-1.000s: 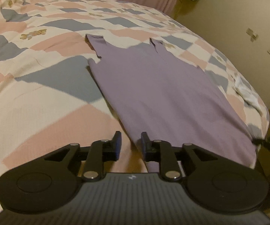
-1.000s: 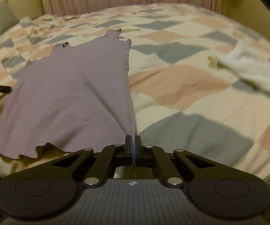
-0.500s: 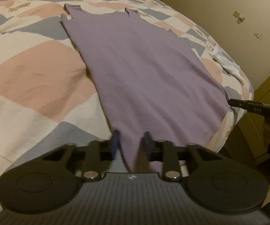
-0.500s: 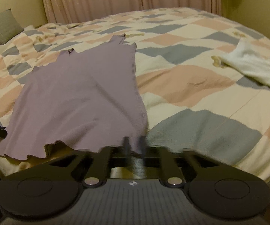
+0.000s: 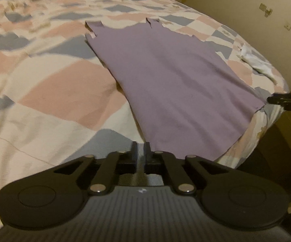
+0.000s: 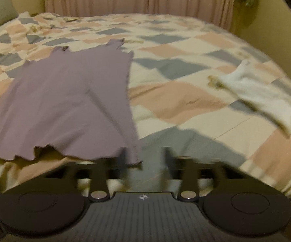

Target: Fold clothes

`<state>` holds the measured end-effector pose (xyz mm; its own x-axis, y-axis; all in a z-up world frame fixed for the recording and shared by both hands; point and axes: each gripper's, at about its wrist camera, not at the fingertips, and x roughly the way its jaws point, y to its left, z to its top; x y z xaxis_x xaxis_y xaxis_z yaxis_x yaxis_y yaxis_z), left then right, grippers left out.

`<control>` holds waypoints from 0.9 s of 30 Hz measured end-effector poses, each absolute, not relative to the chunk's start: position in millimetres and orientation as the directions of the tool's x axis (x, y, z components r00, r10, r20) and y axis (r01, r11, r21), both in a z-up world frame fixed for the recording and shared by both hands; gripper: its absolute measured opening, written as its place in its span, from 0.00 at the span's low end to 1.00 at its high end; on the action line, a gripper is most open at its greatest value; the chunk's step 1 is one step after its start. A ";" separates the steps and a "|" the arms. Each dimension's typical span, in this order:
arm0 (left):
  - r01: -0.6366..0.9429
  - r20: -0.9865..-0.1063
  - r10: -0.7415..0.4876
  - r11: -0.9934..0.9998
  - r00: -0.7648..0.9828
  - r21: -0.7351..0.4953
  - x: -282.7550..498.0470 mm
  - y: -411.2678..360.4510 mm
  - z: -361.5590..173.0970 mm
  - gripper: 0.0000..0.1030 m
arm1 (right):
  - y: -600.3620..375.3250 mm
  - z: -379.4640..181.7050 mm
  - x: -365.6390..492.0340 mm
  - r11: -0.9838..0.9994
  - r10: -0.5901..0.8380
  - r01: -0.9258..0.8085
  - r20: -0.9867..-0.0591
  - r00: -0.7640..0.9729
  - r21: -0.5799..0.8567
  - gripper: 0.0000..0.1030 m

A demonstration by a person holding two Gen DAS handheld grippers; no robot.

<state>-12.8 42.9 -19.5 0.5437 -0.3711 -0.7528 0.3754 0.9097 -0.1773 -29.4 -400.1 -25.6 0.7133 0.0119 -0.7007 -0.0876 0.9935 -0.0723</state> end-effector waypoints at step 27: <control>0.293 -0.670 -0.235 0.956 0.704 -0.028 -54.2 -41.0 3.7 0.99 | -325.0 -10.3 -32.7 0.981 0.122 -0.192 -0.738 0.664 -0.010 0.98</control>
